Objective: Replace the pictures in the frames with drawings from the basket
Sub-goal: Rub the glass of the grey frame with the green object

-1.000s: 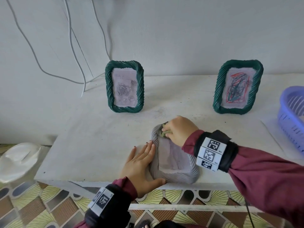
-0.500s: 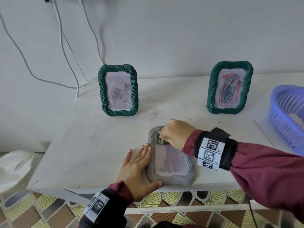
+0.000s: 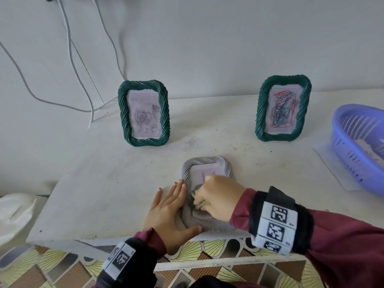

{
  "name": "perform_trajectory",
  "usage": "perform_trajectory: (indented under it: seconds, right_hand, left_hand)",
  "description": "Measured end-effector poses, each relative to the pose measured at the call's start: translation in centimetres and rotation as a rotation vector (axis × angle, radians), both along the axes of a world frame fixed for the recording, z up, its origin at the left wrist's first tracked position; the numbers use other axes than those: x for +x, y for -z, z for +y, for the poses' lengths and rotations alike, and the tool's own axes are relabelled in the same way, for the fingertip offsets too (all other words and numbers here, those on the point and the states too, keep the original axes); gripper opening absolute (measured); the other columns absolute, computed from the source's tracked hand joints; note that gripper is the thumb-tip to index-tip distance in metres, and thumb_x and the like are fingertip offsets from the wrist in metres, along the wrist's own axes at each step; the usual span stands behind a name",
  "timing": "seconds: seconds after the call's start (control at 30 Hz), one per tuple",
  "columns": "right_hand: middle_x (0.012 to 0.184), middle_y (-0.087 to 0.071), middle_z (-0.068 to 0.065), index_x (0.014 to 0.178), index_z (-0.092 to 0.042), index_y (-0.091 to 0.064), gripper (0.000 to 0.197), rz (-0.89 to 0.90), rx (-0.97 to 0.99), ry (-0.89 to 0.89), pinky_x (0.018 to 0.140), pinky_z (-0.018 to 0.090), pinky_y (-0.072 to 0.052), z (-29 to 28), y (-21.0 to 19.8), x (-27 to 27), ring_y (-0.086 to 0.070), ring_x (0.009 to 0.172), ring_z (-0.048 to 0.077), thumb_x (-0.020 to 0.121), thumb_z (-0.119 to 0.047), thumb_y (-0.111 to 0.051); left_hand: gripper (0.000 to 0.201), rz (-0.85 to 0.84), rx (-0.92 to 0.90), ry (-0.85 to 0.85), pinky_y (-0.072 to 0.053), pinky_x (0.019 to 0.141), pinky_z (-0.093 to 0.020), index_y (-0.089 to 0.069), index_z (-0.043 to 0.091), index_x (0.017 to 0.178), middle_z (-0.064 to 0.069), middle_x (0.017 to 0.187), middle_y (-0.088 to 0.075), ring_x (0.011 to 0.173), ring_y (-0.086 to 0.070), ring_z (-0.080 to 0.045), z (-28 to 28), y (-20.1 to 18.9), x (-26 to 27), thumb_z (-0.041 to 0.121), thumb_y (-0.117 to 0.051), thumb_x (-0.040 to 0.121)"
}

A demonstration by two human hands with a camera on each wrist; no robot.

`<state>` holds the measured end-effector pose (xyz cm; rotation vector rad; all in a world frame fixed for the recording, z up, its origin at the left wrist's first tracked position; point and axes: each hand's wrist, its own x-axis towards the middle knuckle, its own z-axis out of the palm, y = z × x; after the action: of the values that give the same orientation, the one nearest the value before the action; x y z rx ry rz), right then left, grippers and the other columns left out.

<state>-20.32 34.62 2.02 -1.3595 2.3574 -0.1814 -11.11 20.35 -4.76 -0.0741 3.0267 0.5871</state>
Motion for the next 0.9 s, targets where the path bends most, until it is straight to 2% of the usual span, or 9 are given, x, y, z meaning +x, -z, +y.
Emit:
perform_trajectory:
  seconds: [0.07, 0.13, 0.2, 0.3, 0.4, 0.47, 0.53, 0.73, 0.9]
  right_hand:
    - [0.122, -0.057, 0.009, 0.121, -0.017, -0.060, 0.030, 0.005, 0.003, -0.025, 0.100, 0.029, -0.039, 1.5, 0.1, 1.0, -0.055, 0.109, 0.021, 0.091, -0.016, -0.052]
    - [0.121, -0.055, 0.008, 0.121, -0.021, -0.060, 0.031, -0.016, -0.008, -0.008, 0.093, 0.027, -0.042, 2.8, 0.2, 1.2, -0.056, 0.104, 0.021, 0.091, -0.016, -0.052]
    - [0.126, -0.055, 0.005, 0.120, -0.023, -0.060, 0.031, -0.023, -0.024, 0.018, 0.085, 0.018, -0.035, 3.7, 0.5, 0.5, -0.054, 0.103, 0.018, 0.091, -0.018, -0.052]
    - [0.132, -0.053, 0.000, 0.120, -0.023, -0.060, 0.030, 0.012, -0.039, 0.053, 0.087, 0.014, -0.029, 4.2, 0.6, -1.0, -0.052, 0.109, 0.014, 0.091, -0.022, -0.053]
    - [0.124, -0.059, 0.006, 0.115, -0.021, -0.065, 0.027, 0.056, -0.075, 0.097, 0.095, 0.025, -0.042, 3.5, 0.9, -2.7, -0.057, 0.105, 0.021, 0.089, -0.020, -0.056]
    - [0.120, -0.061, 0.007, 0.112, -0.022, -0.066, 0.026, 0.097, -0.061, 0.116, 0.092, 0.033, -0.046, 2.7, 1.1, -3.9, -0.058, 0.101, 0.025, 0.088, -0.019, -0.056]
    - [0.118, -0.060, 0.008, 0.112, -0.022, -0.067, 0.026, 0.125, -0.052, 0.143, 0.091, 0.035, -0.046, 1.8, 1.1, -5.1, -0.058, 0.100, 0.027, 0.088, -0.020, -0.057]
    - [0.118, -0.061, 0.010, 0.111, -0.020, -0.067, 0.025, 0.129, -0.104, 0.206, 0.093, 0.033, -0.044, -0.2, 1.0, -5.5, -0.057, 0.101, 0.027, 0.087, -0.019, -0.058]
    - [0.123, -0.059, 0.005, 0.114, -0.020, -0.065, 0.026, 0.065, -0.128, 0.089, 0.091, 0.025, -0.037, 1.0, 1.7, -1.9, -0.050, 0.107, 0.020, 0.091, -0.018, -0.053]
  left_hand:
    - [0.109, 0.006, 0.012, -0.001, 0.021, 0.108, -0.020, 0.015, 0.027, 0.137, 0.019, 0.146, 0.013, 0.136, 0.015, 0.004, 0.0, 0.0, 0.0, 0.082, -0.026, 0.052]
    - [0.109, 0.010, 0.021, 0.002, 0.021, 0.108, -0.020, 0.014, 0.028, 0.137, 0.019, 0.146, 0.013, 0.135, 0.015, 0.005, -0.1, 0.0, 0.0, 0.082, -0.026, 0.052]
    - [0.108, 0.008, 0.014, 0.009, 0.021, 0.109, -0.021, 0.015, 0.029, 0.137, 0.019, 0.145, 0.014, 0.135, 0.015, 0.005, -0.1, 0.1, 0.0, 0.083, -0.026, 0.053]
    - [0.107, 0.004, 0.007, 0.020, 0.021, 0.109, -0.022, 0.015, 0.031, 0.137, 0.018, 0.146, 0.015, 0.137, 0.014, 0.003, -0.3, 0.1, -0.1, 0.083, -0.026, 0.053]
    - [0.106, 0.001, -0.002, 0.032, 0.022, 0.108, -0.022, 0.017, 0.033, 0.136, 0.018, 0.146, 0.016, 0.138, 0.015, 0.001, -0.3, 0.1, 0.0, 0.083, -0.026, 0.053]
    - [0.105, -0.001, 0.014, 0.031, 0.021, 0.109, -0.022, 0.017, 0.033, 0.135, 0.018, 0.146, 0.015, 0.139, 0.014, 0.000, -0.3, 0.1, 0.0, 0.082, -0.027, 0.054]
    - [0.104, -0.005, -0.001, 0.035, 0.020, 0.110, -0.024, 0.020, 0.034, 0.133, 0.018, 0.147, 0.017, 0.138, 0.016, 0.001, -0.3, 0.1, 0.0, 0.082, -0.025, 0.053]
    - [0.106, -0.001, -0.007, 0.015, 0.022, 0.109, -0.024, 0.019, 0.031, 0.135, 0.017, 0.146, 0.018, 0.137, 0.017, 0.002, -0.1, -0.1, 0.0, 0.081, -0.023, 0.052]
    - [0.106, 0.002, -0.013, 0.008, 0.022, 0.109, -0.023, 0.020, 0.030, 0.135, 0.018, 0.146, 0.017, 0.137, 0.017, 0.003, 0.0, 0.0, 0.1, 0.081, -0.024, 0.052]
